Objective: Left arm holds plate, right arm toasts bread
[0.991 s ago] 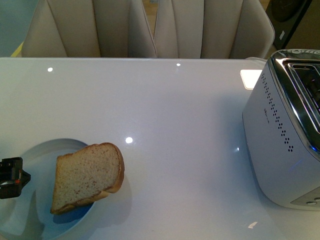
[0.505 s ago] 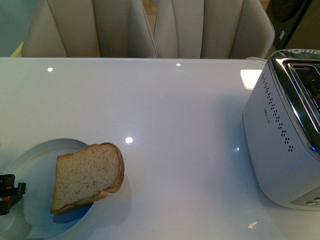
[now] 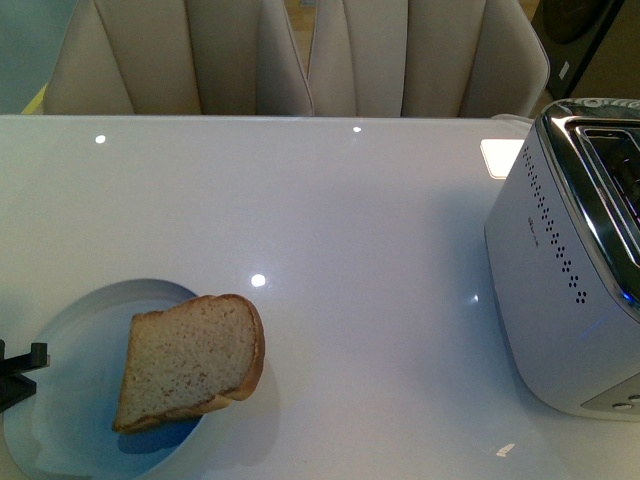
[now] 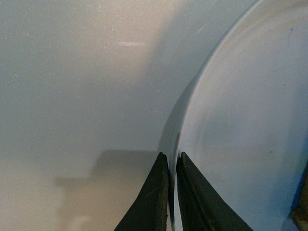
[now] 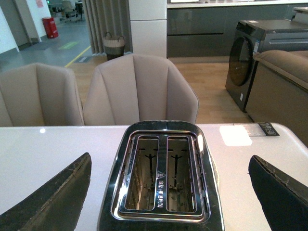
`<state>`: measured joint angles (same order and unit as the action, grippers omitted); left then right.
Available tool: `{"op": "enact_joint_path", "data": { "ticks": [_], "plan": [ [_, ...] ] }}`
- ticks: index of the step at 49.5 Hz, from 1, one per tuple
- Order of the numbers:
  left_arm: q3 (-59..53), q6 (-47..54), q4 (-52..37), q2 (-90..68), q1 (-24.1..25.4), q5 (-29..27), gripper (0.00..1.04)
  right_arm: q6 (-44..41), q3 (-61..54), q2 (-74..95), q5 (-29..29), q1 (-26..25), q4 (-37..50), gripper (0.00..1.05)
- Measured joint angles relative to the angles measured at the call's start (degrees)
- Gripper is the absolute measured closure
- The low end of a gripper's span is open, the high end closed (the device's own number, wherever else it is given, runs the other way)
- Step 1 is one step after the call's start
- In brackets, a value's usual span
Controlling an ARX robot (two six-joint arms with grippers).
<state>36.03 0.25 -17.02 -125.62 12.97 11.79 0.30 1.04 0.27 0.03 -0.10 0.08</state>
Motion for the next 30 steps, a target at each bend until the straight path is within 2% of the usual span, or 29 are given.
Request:
{"op": "enact_joint_path", "data": {
  "ticks": [7,19,30],
  "plan": [
    [-0.07,-4.87,1.27,2.16,0.92,3.21,1.01,0.00,0.00,0.00,-0.02,0.00,0.00,0.09],
    [-0.17,-11.76,3.98,11.39,1.07,5.57,1.02,0.00,0.00,0.00,0.00,0.00,0.00,0.09],
    [2.43,-17.51,10.86,21.20,-1.60,7.39,1.02,0.00,0.00,0.00,0.00,0.00,0.00,0.09]
  ]
}}
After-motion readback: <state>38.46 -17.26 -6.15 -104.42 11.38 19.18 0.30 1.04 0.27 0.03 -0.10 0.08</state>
